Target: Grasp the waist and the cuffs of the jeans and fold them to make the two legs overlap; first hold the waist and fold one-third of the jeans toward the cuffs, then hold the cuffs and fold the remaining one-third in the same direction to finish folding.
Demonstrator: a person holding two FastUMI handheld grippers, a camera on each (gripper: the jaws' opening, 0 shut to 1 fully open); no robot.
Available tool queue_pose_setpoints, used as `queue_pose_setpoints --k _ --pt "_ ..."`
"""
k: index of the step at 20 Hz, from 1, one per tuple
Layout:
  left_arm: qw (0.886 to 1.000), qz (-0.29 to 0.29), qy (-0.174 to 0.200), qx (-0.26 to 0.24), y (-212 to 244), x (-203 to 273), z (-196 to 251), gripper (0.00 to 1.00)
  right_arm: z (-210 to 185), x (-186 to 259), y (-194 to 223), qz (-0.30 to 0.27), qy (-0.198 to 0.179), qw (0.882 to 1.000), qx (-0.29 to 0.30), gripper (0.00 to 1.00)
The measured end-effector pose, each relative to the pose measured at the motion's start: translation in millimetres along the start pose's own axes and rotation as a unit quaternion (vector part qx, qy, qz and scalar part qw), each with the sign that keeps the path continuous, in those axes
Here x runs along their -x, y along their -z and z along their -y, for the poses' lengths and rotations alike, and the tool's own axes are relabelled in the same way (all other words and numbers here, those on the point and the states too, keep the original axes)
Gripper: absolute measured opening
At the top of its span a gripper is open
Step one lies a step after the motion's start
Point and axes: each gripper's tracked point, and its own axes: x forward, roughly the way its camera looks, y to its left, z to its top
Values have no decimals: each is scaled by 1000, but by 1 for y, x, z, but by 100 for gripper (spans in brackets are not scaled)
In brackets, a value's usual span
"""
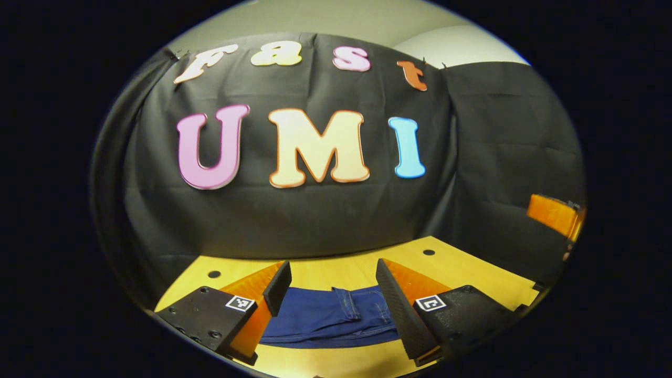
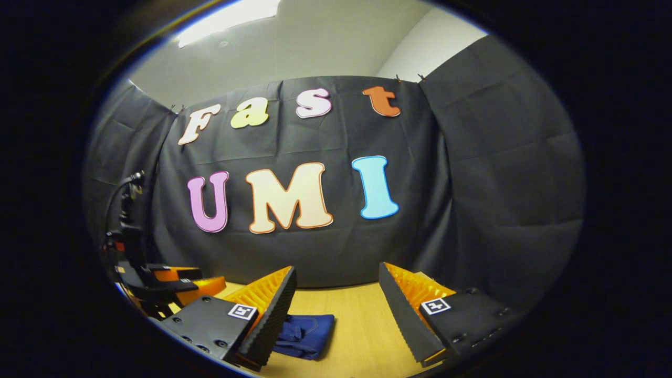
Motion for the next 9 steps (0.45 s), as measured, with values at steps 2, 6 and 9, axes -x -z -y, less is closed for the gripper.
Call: queue_pose_setpoints --k 2,6,9 --pt "1000 16 -10 -2 -18 25 -15 95 -22 11 -8 12 -10 1000 -2 97" --pt "999 40 -28 4 -36 60 -34 94 -47 29 -18 22 -18 1000 -6 94" --pt "998 50 -47 7 -36 78 -45 95 -55 42 -22 22 -28 999 0 97"
